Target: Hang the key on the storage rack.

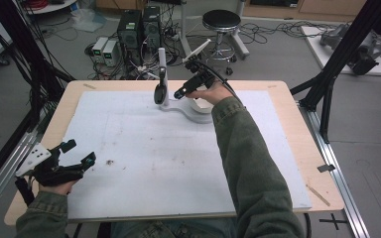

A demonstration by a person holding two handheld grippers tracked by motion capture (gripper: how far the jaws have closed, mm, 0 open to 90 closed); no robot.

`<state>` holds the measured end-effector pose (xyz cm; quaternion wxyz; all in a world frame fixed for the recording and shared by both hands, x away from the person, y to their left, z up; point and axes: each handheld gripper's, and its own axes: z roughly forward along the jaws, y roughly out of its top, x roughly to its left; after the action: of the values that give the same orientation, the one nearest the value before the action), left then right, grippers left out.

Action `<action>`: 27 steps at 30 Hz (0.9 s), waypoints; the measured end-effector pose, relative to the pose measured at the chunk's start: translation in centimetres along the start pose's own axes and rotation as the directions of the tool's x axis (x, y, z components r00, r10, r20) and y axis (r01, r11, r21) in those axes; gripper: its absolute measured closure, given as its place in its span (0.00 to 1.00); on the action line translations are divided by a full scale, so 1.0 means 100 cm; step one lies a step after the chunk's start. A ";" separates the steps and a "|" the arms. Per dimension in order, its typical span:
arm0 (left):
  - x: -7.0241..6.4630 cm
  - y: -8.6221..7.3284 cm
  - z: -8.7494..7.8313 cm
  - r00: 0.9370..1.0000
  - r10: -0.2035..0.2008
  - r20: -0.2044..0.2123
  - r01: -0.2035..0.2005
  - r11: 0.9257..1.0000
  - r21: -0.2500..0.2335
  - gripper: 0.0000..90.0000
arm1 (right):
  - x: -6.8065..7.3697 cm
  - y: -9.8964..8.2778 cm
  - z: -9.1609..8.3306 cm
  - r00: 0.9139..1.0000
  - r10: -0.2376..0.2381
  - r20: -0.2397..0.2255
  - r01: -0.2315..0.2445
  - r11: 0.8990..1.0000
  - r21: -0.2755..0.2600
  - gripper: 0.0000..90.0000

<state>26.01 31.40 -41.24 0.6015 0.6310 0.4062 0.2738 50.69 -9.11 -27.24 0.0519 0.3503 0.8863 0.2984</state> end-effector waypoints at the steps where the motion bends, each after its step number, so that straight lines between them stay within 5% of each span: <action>1: 0.000 0.000 0.000 1.000 0.001 0.001 -0.001 1.000 0.001 0.08 | 0.000 -0.002 -0.001 1.000 0.002 0.001 -0.002 1.000 -0.003 0.00; 27: -0.001 0.000 0.002 1.000 0.003 0.002 -0.003 1.000 0.000 0.08 | -0.002 -0.075 -0.031 1.000 0.013 0.027 -0.011 0.997 -0.075 0.01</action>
<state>26.13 31.27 -41.22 0.6014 0.6320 0.4046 0.2740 45.52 -15.14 -28.92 0.0753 0.3577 0.8715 0.3267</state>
